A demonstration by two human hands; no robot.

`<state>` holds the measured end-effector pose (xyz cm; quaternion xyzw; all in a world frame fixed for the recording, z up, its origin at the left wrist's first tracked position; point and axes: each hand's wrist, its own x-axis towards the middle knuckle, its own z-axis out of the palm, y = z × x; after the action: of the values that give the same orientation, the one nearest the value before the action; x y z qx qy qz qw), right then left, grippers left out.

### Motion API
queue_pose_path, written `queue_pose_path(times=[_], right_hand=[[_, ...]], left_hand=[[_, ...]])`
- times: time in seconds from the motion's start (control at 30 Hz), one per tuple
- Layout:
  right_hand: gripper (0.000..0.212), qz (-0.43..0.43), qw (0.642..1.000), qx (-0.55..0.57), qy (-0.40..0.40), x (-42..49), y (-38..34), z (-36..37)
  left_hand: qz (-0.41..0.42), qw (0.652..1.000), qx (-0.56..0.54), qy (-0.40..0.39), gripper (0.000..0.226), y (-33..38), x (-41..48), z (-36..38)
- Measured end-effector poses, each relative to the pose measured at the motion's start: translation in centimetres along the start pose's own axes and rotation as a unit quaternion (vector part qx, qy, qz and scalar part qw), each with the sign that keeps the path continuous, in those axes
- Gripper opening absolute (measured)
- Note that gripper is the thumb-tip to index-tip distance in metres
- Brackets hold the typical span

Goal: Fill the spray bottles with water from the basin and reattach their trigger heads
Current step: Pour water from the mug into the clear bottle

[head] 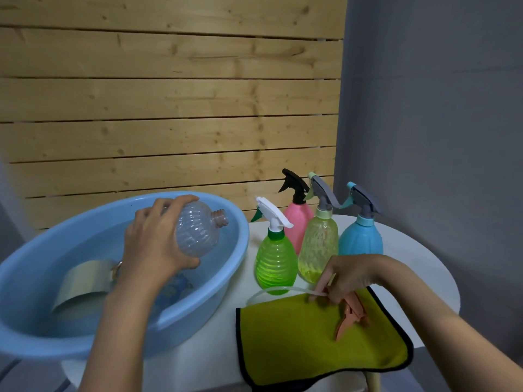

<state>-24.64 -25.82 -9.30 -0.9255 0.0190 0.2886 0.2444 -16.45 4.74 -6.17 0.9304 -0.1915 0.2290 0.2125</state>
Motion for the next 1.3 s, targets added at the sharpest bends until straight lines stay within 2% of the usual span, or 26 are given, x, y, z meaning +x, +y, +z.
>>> queue_pose_path(times=[0.23,0.37,0.47,0.57,0.67,0.8,0.93,1.1,1.3], right_hand=[[0.044,0.057,0.996,-0.063,-0.016,0.4,-0.5,0.4],[0.040,0.055,0.995,-0.076,0.034,-0.4,-1.2,-0.1],[0.031,0.000,0.990,-0.075,0.120,-1.1,-2.2,-0.9],[0.020,-0.077,0.980,-0.015,0.183,-1.7,-3.5,-1.2],[0.016,-0.146,0.952,0.018,0.268,-2.5,-5.4,-1.3],[0.014,-0.208,0.915,0.002,0.345,-2.9,-8.6,-1.1],[0.016,-0.240,0.904,-0.018,0.354,-2.4,-11.4,0.0],[0.022,-0.237,0.915,-0.036,0.325,0.1,-13.9,1.0],[0.025,-0.249,0.918,-0.036,0.306,3.0,-16.5,1.9]], left_hand=[[-0.003,1.000,-0.004,0.003,0.104,0.0,-0.1,-0.1],[-0.003,1.000,-0.007,0.003,0.104,0.0,0.0,-0.2],[-0.005,1.000,-0.009,0.004,0.104,-0.1,-0.1,-0.2],[-0.008,1.000,-0.008,0.004,0.105,-0.3,-0.1,-0.2],[-0.011,1.000,-0.011,0.010,0.105,-0.4,-0.1,-0.4],[-0.015,1.000,-0.015,0.016,0.104,-1.0,-0.2,-0.6],[-0.035,0.999,-0.012,0.008,0.105,-1.8,-0.4,-0.6],[-0.079,0.997,-0.003,-0.009,0.111,-3.0,-0.5,-0.9],[-0.101,0.992,-0.053,0.050,0.102,-4.6,-1.0,-1.4]])
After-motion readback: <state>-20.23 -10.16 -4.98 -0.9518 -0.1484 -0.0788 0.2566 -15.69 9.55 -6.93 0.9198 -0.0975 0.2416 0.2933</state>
